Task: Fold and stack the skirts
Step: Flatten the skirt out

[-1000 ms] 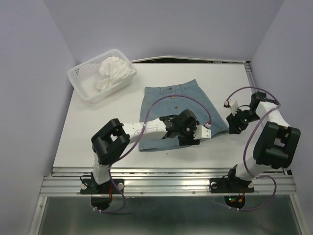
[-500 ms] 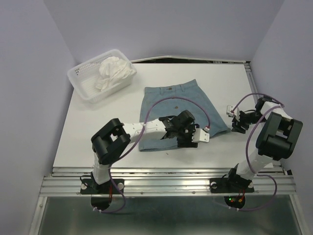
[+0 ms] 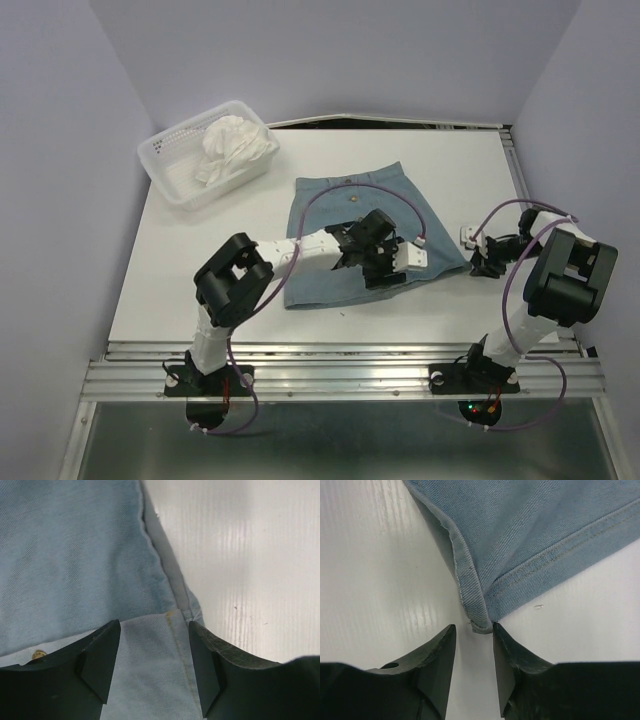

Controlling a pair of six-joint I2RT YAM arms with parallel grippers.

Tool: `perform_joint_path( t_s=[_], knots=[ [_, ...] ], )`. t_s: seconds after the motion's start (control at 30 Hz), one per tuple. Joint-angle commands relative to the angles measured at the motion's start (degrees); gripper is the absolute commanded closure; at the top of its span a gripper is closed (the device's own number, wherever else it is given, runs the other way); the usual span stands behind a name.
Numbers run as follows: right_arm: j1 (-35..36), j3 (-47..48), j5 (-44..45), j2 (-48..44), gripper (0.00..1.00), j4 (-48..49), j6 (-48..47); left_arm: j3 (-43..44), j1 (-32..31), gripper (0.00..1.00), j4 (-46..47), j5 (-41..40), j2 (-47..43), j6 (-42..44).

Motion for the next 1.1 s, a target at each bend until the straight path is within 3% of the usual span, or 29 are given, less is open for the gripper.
perform_joint_path(
  t_s=[0.0,0.1,0.23,0.37,0.53,0.6,0.8,0.9,1.07],
  knots=[
    [0.4,-1.4,0.2,-0.2,0.61,-0.5,-22.3,4.3,2.3,0.32,-0.3,2.3,-0.3,-3.6],
    [0.4,-2.6,0.7,-1.0,0.69,0.2,-23.0,6.4,4.4,0.33,0.8,3.0,-0.3,-7.6],
    [0.4,-3.4,0.5,-1.7,0.99,1.6,-20.4,9.9,6.7,0.33,3.1,2.6,0.8,-12.7],
    [0.9,-2.8,-0.5,-3.4,0.99,3.1,-12.5,12.4,8.0,0.33,5.4,-3.9,5.0,-16.8],
    [0.9,-1.6,0.2,-8.0,0.99,10.0,14.5,18.5,11.1,0.43,0.7,-8.5,13.0,-24.4],
    [0.9,0.2,3.3,-9.3,0.99,14.5,29.9,20.5,13.0,0.48,-0.9,-9.8,16.0,-27.9],
    [2.2,3.0,16.3,-9.5,0.99,11.6,49.2,24.2,16.3,0.56,-6.3,-8.5,22.8,-34.4],
    [3.4,1.6,25.8,-8.0,0.99,9.9,64.5,24.4,17.5,0.60,-7.1,-7.9,24.4,-35.5],
    [3.4,2.9,38.1,-5.0,0.99,7.5,78.8,24.8,18.8,0.65,-7.9,-8.1,25.2,-37.4]
  ],
)
